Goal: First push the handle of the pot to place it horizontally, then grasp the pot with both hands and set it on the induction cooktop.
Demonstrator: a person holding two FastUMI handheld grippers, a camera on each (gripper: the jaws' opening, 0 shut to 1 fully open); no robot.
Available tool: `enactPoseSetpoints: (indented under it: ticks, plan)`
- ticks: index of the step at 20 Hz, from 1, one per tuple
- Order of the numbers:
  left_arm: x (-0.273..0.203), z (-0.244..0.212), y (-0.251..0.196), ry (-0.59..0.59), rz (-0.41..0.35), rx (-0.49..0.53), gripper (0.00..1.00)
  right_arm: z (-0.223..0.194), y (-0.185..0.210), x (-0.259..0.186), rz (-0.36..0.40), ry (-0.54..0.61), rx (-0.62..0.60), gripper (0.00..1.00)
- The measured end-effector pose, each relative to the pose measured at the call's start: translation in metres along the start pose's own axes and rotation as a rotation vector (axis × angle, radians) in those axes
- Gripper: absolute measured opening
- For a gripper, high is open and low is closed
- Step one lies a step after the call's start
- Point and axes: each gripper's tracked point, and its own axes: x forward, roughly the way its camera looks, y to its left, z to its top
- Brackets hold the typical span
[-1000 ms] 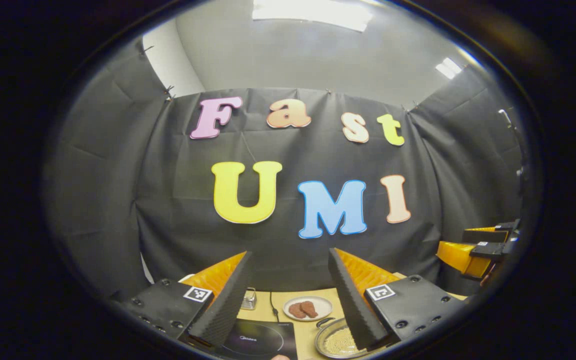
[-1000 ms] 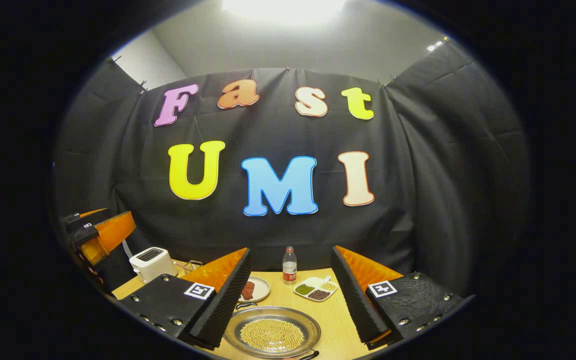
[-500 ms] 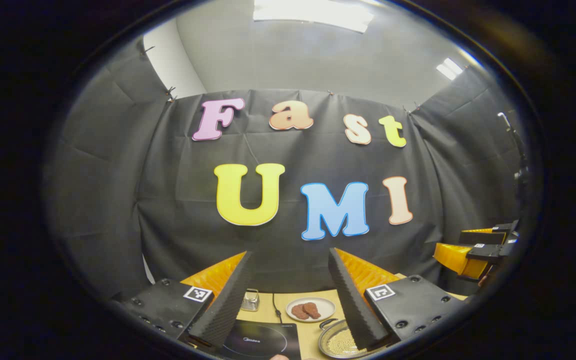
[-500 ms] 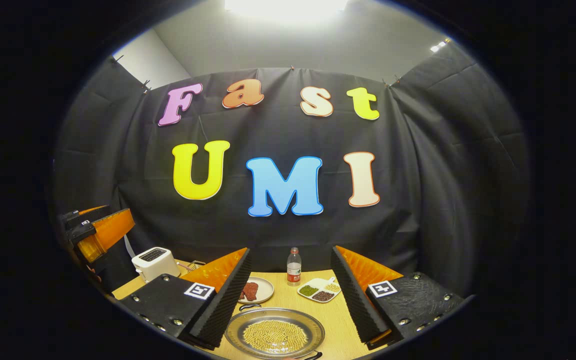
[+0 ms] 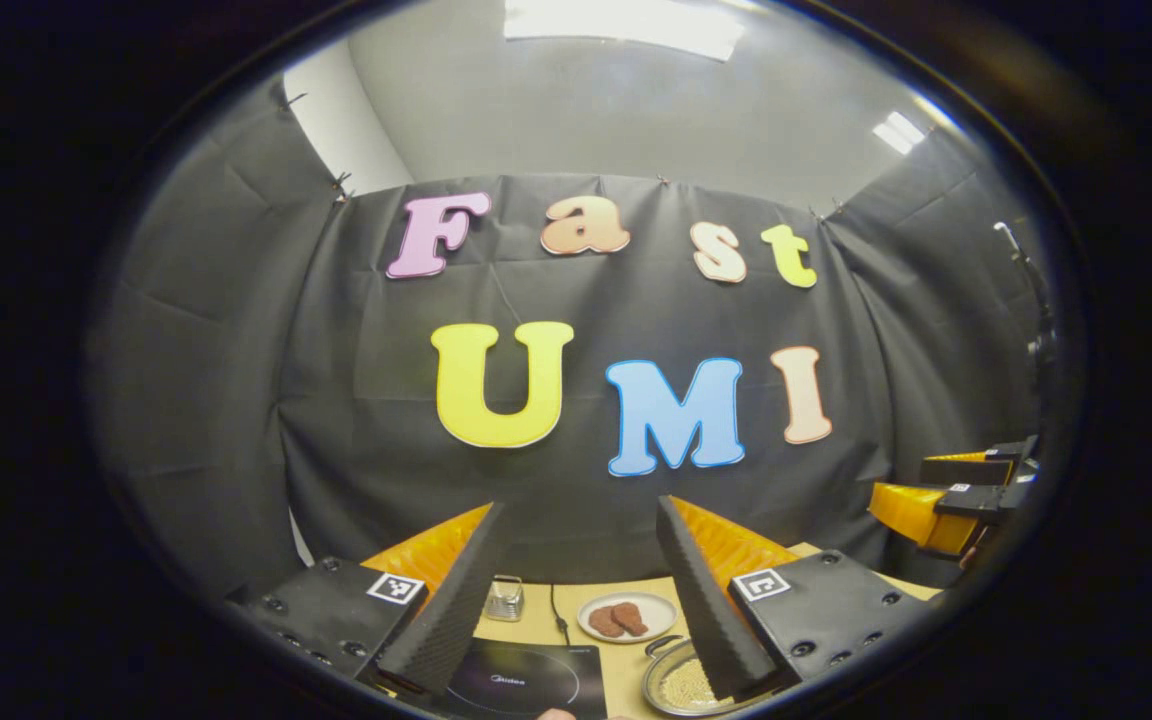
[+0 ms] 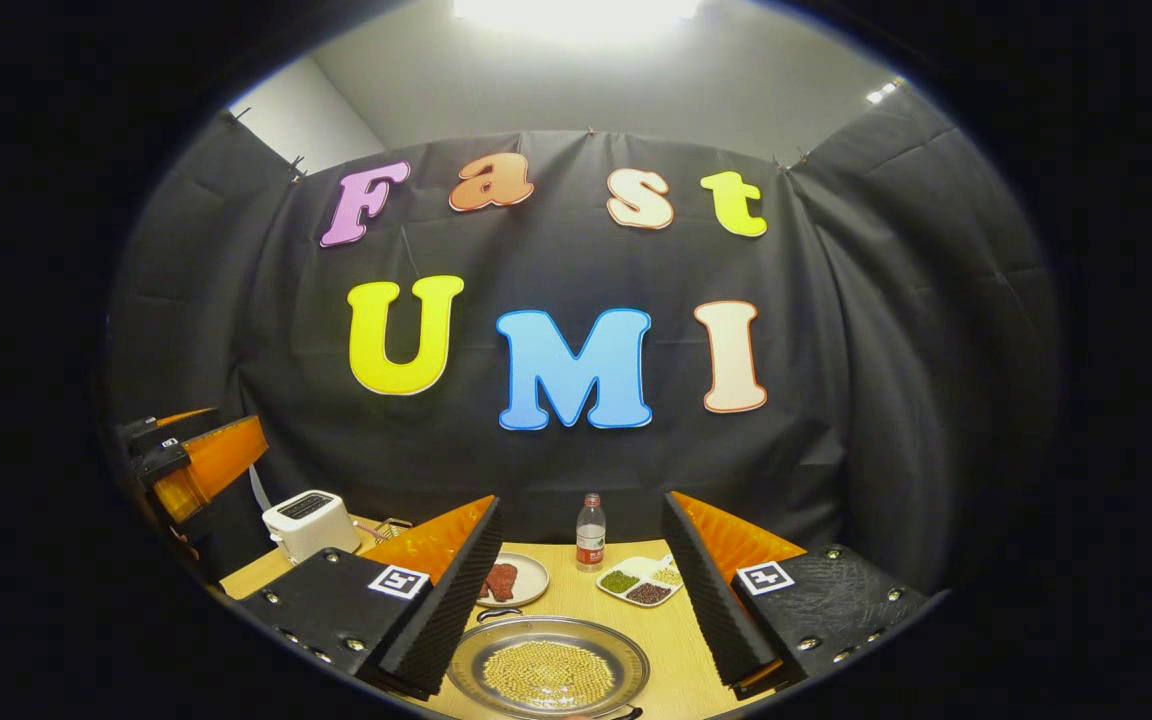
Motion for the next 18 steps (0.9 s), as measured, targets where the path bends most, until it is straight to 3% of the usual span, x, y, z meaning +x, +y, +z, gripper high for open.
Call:
enactPoseSetpoints:
  ticks: [6, 12, 14, 17, 18]
  plan:
    - [0.005, -0.015, -0.003, 0.030, 0.002, 0.002, 0.96, -0.032, 0.001, 0.002, 0.042, 0.060, -0.014, 0.96]
    - [0.006, -0.031, -0.012, 0.060, -0.016, 0.009, 0.96, -0.093, 0.005, -0.005, 0.091, 0.202, -0.024, 0.94]
    - [0.008, -0.034, -0.014, 0.065, -0.021, 0.016, 0.96, -0.119, 0.008, -0.007, 0.112, 0.267, -0.019, 0.83]
    - [0.006, -0.039, -0.019, 0.073, -0.027, 0.023, 0.96, -0.156, 0.004, -0.016, 0.112, 0.371, -0.010, 0.50]
    - [0.006, -0.040, -0.020, 0.077, -0.026, 0.027, 0.96, -0.169, 0.008, -0.019, 0.137, 0.410, -0.008, 0.50]
